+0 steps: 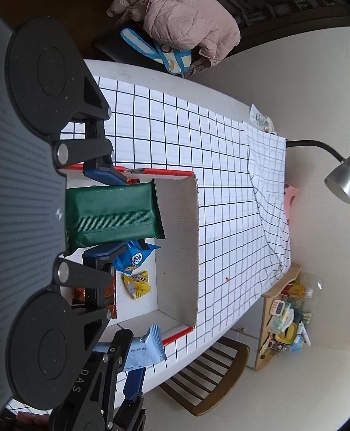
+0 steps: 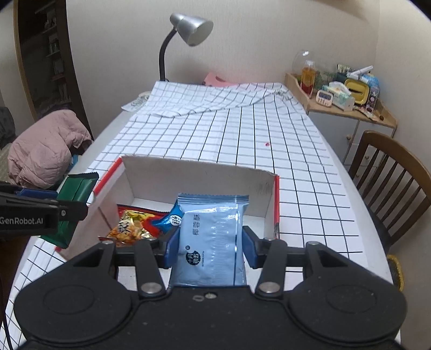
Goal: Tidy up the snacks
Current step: 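Lift both held snacks and carry them over the red box, then open both tools to drop the green bar and blue packet into the box, then withdraw both tools and move them toward the remaining snacks, then grasp the brown candy with the left tool while the right tool grasps the white-and-blue packet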
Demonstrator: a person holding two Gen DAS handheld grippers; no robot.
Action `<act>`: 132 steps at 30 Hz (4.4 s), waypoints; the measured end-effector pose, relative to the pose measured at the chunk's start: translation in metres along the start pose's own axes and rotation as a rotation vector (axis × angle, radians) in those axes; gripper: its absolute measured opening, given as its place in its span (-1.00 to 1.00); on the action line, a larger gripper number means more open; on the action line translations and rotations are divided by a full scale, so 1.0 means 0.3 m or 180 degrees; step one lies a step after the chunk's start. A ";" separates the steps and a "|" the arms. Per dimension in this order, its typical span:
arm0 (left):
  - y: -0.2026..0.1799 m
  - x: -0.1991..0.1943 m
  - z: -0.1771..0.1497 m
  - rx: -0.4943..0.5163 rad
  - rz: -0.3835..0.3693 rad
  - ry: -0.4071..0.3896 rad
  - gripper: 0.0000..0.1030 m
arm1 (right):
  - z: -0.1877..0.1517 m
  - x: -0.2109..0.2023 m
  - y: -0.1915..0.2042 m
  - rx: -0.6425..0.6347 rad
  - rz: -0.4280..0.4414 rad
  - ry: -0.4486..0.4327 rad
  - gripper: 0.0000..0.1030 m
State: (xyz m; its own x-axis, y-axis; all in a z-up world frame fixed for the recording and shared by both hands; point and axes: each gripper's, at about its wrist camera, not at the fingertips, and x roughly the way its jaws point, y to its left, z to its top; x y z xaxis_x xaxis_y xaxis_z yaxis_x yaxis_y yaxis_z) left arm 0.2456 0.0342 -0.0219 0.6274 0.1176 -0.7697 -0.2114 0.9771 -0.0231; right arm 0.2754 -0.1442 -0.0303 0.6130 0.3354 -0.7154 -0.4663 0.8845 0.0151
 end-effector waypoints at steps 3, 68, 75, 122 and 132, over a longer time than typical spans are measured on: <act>-0.008 0.046 0.015 0.0030 0.0016 0.0065 -0.12 | 0.010 0.053 -0.009 -0.0014 0.0008 0.0101 -0.09; 0.009 0.032 -0.028 -0.0051 -0.0015 0.0165 0.12 | -0.024 0.008 0.002 -0.0067 0.0241 0.0177 0.57; 0.017 -0.073 -0.070 -0.0040 -0.0107 0.0042 0.17 | -0.050 -0.086 0.039 -0.0086 0.0175 -0.0011 0.68; 0.181 -0.058 -0.530 -0.0275 0.0042 0.0221 0.69 | -0.463 -0.080 0.155 -0.0070 0.0351 0.0078 0.91; 0.179 0.037 -0.575 -0.0262 0.0121 0.0393 0.68 | -0.448 0.060 0.139 0.0066 0.0237 0.0271 0.81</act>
State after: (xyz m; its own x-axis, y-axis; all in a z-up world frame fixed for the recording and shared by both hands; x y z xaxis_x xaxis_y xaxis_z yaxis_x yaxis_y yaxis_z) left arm 0.1121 0.0574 -0.1417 0.5220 0.1266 -0.8435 -0.2972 0.9540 -0.0407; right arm 0.1813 -0.1448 -0.1363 0.5205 0.3724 -0.7684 -0.4947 0.8650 0.0841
